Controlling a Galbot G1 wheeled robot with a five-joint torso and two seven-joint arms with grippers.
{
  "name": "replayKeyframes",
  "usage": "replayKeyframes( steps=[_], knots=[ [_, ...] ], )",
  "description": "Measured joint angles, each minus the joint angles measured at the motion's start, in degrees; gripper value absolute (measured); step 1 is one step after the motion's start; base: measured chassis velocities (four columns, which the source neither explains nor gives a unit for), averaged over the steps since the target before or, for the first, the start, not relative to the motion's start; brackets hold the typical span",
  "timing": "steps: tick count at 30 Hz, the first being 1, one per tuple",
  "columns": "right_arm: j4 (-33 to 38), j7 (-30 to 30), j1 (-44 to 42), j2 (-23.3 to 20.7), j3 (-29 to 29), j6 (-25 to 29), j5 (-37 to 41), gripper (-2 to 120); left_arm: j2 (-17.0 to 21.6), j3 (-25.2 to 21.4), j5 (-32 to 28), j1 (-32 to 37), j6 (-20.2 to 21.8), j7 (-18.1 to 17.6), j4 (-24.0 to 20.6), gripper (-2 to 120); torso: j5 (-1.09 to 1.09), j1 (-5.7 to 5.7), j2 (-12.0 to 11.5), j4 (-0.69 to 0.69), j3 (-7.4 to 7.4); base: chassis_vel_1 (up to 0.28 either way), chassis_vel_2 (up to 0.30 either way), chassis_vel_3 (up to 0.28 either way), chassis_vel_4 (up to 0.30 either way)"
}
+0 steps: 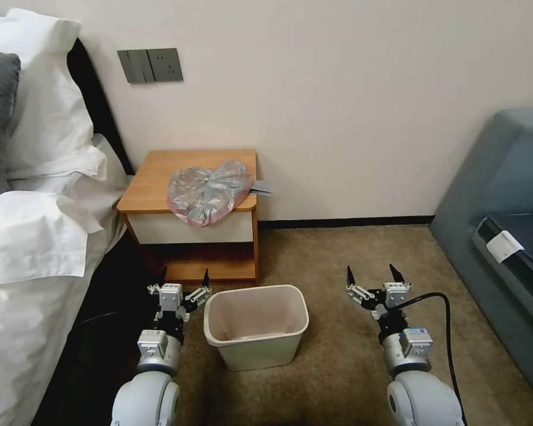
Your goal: Pick up the garbage bag from the table and place it over the trash can.
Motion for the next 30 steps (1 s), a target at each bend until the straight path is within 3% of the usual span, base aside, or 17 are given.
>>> replayKeyframes(
  steps=[30],
  knots=[
    [0.00, 0.00, 0.00, 0.00, 0.00, 0.00, 0.00, 100, 0.00, 0.00, 0.00, 0.00, 0.00, 0.00, 0.00, 100, 0.00, 0.00, 0.00, 0.00, 0.00, 0.000, 0.000, 0.000, 0.000]
  ],
)
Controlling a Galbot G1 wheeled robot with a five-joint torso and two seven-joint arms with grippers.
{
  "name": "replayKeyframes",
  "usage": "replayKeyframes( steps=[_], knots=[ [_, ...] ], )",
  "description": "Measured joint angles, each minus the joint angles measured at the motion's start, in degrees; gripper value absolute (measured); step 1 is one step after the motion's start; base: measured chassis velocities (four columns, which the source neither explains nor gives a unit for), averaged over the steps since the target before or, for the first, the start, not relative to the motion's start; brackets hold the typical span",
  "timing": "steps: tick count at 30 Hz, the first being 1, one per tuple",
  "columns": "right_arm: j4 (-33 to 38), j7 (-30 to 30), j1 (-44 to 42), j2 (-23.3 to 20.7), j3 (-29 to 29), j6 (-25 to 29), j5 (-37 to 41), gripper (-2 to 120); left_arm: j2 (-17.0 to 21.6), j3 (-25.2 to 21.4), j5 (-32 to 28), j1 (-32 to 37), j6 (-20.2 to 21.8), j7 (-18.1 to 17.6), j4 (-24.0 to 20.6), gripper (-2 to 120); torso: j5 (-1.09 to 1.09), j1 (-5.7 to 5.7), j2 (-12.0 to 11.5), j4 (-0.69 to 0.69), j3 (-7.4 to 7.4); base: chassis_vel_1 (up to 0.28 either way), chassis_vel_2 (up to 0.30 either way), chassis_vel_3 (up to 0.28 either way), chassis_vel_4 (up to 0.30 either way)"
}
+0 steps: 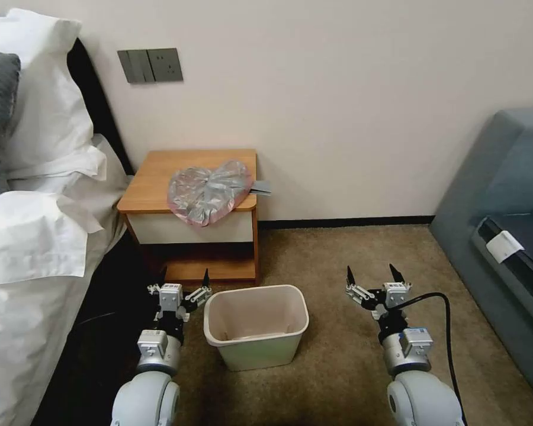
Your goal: Pick up the garbage bag from the table and place it over the trash can.
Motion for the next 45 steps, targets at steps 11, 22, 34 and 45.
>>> replayKeyframes(
  steps=[11, 22, 34, 45],
  knots=[
    [0.00, 0.00, 0.00, 0.00, 0.00, 0.00, 0.00, 100, 0.00, 0.00, 0.00, 0.00, 0.00, 0.00, 0.00, 100, 0.00, 0.00, 0.00, 0.00, 0.00, 0.000, 0.000, 0.000, 0.000],
    [3.89, 0.09, -2.29, 0.51, 0.36, -0.30, 0.17, 100, -0.98, -1.57, -1.36, 2.00, 1.56, -0.13, -5.71, 100, -0.01, 0.01, 0.01, -0.01, 0.00, 0.000, 0.000, 0.000, 0.000],
    [21.75, 1.21, -12.28, 2.95, 2.19, -2.05, 1.69, 100, -4.39, -6.76, -6.79, 8.57, 7.83, -1.20, -23.12, 100, -0.02, 0.01, 0.01, 0.00, -0.01, 0.000, 0.000, 0.000, 0.000],
    [19.32, 2.75, -11.19, -1.08, -1.86, -7.35, 5.58, 100, -4.66, -8.18, -8.78, 10.34, 9.73, -1.61, -27.67, 100, 0.01, 0.01, 0.01, 0.01, 0.00, 0.000, 0.000, 0.000, 0.000]
  ],
)
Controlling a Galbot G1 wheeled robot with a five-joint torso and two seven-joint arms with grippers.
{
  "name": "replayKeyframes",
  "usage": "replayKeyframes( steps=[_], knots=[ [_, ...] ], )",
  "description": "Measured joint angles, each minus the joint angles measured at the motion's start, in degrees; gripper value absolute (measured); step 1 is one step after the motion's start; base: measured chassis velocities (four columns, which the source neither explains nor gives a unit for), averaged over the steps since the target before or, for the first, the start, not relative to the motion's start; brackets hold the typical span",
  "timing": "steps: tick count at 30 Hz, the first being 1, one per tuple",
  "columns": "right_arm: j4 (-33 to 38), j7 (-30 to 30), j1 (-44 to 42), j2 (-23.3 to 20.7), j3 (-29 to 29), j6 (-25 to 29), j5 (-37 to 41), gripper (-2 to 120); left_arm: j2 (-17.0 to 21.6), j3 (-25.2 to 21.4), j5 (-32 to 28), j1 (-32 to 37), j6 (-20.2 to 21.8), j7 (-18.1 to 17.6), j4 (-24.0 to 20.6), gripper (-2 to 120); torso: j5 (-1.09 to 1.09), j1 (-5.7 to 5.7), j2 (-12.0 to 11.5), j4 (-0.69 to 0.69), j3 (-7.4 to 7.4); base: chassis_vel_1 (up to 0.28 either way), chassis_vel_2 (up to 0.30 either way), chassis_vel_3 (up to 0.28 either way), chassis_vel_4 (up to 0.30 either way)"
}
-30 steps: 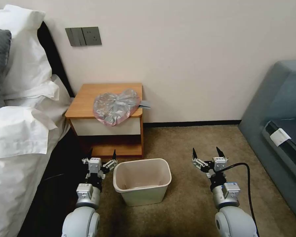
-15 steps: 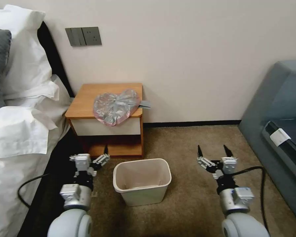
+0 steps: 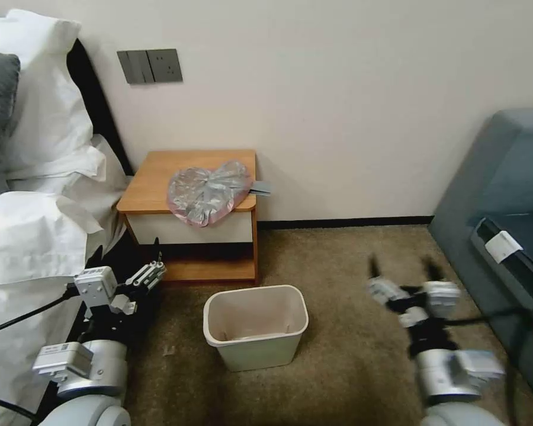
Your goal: Pick up the garbage bag from the table and place it over the trash can.
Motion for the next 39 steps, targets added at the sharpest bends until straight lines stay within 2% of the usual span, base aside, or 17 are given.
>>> replayKeyframes(
  steps=[1, 5, 8, 10, 15, 18, 22, 23, 25, 26, 28, 30, 31, 33, 36, 38, 39],
  knots=[
    [0.00, 0.00, 0.00, 0.00, 0.00, 0.00, 0.00, 100, 0.00, 0.00, 0.00, 0.00, 0.00, 0.00, 0.00, 100, 0.00, 0.00, 0.00, 0.00, 0.00, 0.000, 0.000, 0.000, 0.000],
    [-0.87, 0.63, 1.34, -0.90, -0.48, 0.18, 0.66, 100, 9.29, -0.29, -6.36, -0.42, 1.83, -1.56, 4.93, 100, -0.01, 0.00, 0.00, -0.02, 0.00, 0.000, 0.000, 0.000, 0.000],
    [-1.82, 0.75, 2.29, -0.81, -0.59, 1.57, 1.08, 100, 11.29, 0.33, -8.98, -0.37, -0.50, -3.95, 7.79, 100, -0.04, 0.00, 0.00, -0.01, 0.00, 0.000, 0.000, 0.000, 0.000],
    [-2.93, 0.57, 3.10, -0.62, -0.67, 2.99, 1.14, 100, 11.63, 0.46, -9.37, -0.29, -0.80, -5.08, 8.21, 100, 0.00, 0.00, 0.00, -0.01, 0.00, 0.000, 0.000, 0.000, 0.000],
    [-4.26, 1.39, 4.37, -0.33, -1.43, 2.81, 2.95, 100, 11.54, 0.19, -7.92, -0.11, -0.34, -4.43, 8.01, 100, -0.01, 0.00, 0.00, -0.01, 0.00, 0.000, 0.000, 0.000, 0.000],
    [-5.08, 2.03, 6.75, -0.61, -2.14, 0.56, 7.22, 100, 11.41, 0.23, -6.55, 0.00, -0.15, -4.01, 7.18, 100, -0.01, 0.00, 0.00, -0.02, 0.00, 0.000, 0.000, 0.000, 0.000],
    [-9.14, 5.87, 16.95, -2.73, -5.16, -5.77, 23.96, 100, 11.67, 0.63, -5.61, 0.19, 0.13, -4.31, 5.58, 100, -0.02, 0.00, -0.01, -0.01, 0.00, 0.000, 0.000, 0.000, 0.000],
    [-9.14, 5.87, 16.95, -2.73, -5.16, -5.77, 23.96, 100, 11.67, 0.63, -5.61, 0.19, 0.13, -4.31, 5.58, 100, -0.02, 0.00, -0.01, -0.01, 0.00, 0.000, 0.000, 0.000, 0.000],
    [-13.38, 8.06, 23.98, -2.60, -7.28, -6.87, 33.23, 100, 12.48, 0.64, -5.54, 0.54, 0.89, -4.51, 4.33, 100, 0.00, 0.00, -0.01, -0.01, 0.00, 0.000, 0.000, 0.000, 0.000],
    [-13.38, 8.06, 23.98, -2.60, -7.28, -6.87, 33.23, 100, 12.48, 0.64, -5.54, 0.54, 0.89, -4.51, 4.33, 100, 0.00, 0.00, -0.01, -0.01, 0.00, 0.000, 0.000, 0.000, 0.000],
    [-17.86, 9.04, 31.30, -1.78, -9.25, -7.62, 44.83, 100, 13.36, 0.41, -5.59, 1.07, 1.45, -4.63, 3.08, 100, -0.01, 0.00, -0.01, 0.00, 0.00, 0.000, 0.000, 0.000, 0.000],
    [-18.22, 9.14, 31.86, -1.70, -9.39, -7.65, 45.78, 100, 13.38, 0.40, -5.59, 1.09, 1.47, -4.64, 3.03, 100, -0.01, 0.00, -0.01, 0.00, 0.00, 0.000, 0.000, 0.000, 0.000],
    [-21.98, 9.32, 37.16, -0.96, -10.67, -8.51, 54.94, 100, 13.68, 0.32, -5.66, 1.51, 1.77, -5.19, 2.10, 100, -0.02, 0.00, -0.01, 0.01, 0.00, 0.000, 0.000, 0.000, 0.000],
    [-26.08, 9.27, 40.90, -0.25, -11.54, -9.37, 61.07, 100, 14.00, 0.11, -6.05, 1.64, 2.05, -5.64, 1.57, 100, -0.02, 0.00, -0.01, 0.00, 0.01, 0.000, 0.000, 0.000, 0.000],
    [-28.75, 8.99, 42.79, 0.19, -11.90, -9.59, 63.98, 100, 14.23, -0.02, -6.45, 1.61, 2.15, -5.99, 1.37, 100, -0.01, -0.01, -0.01, 0.00, 0.01, 0.000, 0.000, 0.000, 0.000],
    [-34.72, 8.30, 46.83, 1.17, -11.40, -11.32, 73.57, 100, 14.43, -0.12, -7.06, 1.34, 2.51, -6.27, 0.97, 100, 0.00, 0.00, -0.02, 0.00, 0.01, 0.000, 0.000, 0.000, 0.000],
    [-36.14, 8.13, 47.84, 1.47, -11.06, -11.84, 75.70, 100, 14.43, -0.12, -7.16, 1.27, 2.54, -6.30, 0.94, 100, -0.01, 0.00, -0.01, -0.01, 0.01, 0.000, 0.000, 0.000, 0.000]
  ],
)
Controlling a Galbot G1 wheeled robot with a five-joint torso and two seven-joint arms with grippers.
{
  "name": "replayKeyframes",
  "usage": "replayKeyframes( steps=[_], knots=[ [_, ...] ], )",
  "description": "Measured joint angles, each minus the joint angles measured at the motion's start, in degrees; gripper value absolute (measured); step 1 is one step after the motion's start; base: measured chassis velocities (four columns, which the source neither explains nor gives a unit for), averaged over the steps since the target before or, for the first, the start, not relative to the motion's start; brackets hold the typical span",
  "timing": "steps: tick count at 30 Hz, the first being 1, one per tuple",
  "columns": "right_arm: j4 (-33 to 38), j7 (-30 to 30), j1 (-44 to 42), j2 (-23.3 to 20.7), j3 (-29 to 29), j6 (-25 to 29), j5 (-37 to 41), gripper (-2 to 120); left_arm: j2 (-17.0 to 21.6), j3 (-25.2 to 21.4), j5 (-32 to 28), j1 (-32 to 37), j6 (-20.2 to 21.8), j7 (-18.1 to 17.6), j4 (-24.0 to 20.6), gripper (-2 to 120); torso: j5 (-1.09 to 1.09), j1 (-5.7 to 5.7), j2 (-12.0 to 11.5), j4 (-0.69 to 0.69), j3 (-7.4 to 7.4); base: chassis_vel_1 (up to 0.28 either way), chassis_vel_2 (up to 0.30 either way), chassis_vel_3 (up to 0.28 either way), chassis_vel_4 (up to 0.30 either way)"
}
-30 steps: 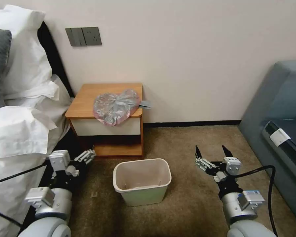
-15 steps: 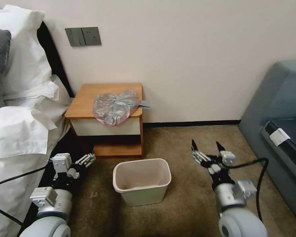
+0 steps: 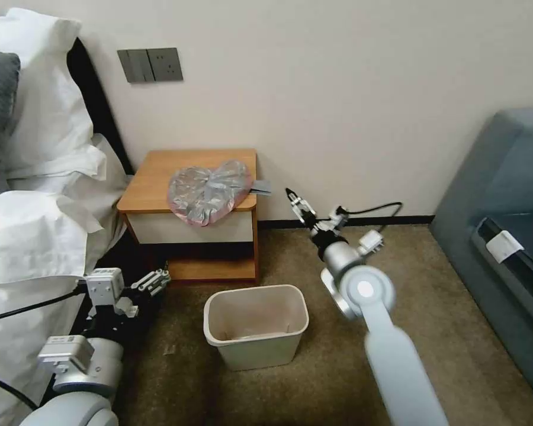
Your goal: Pick up the garbage bag from the table and place it over the trash can.
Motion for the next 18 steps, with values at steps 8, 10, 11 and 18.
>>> replayKeyframes(
  steps=[8, 10, 11, 18],
  knots=[
    [-12.69, -5.55, 7.52, 1.25, 0.61, -2.14, 4.90, 100, -0.73, -0.02, -0.60, -0.77, -0.17, -1.01, 0.21, 100, 0.00, 0.00, 0.00, -0.01, 0.00, 0.000, 0.000, 0.000, 0.000],
    [-14.92, -6.47, 8.67, 1.49, 0.38, -2.24, 4.80, 100, -0.97, 0.04, -0.60, -0.79, -0.10, -1.02, 0.14, 100, 0.00, 0.00, 0.00, 0.00, 0.00, 0.000, 0.000, 0.000, 0.000],
    [-17.00, -7.59, 9.77, 1.75, 0.11, -2.31, 4.29, 100, -1.17, 0.12, -0.60, -0.81, -0.01, -1.02, 0.03, 100, 0.00, 0.00, 0.00, 0.00, 0.00, 0.000, 0.000, 0.000, 0.000],
    [-25.12, -11.28, 14.34, 3.20, -0.72, -2.39, 1.76, 100, -1.81, 0.40, -0.46, -0.82, 0.10, -0.93, -0.25, 100, 0.00, 0.00, 0.00, 0.00, 0.00, 0.000, 0.000, 0.000, 0.000]
  ],
)
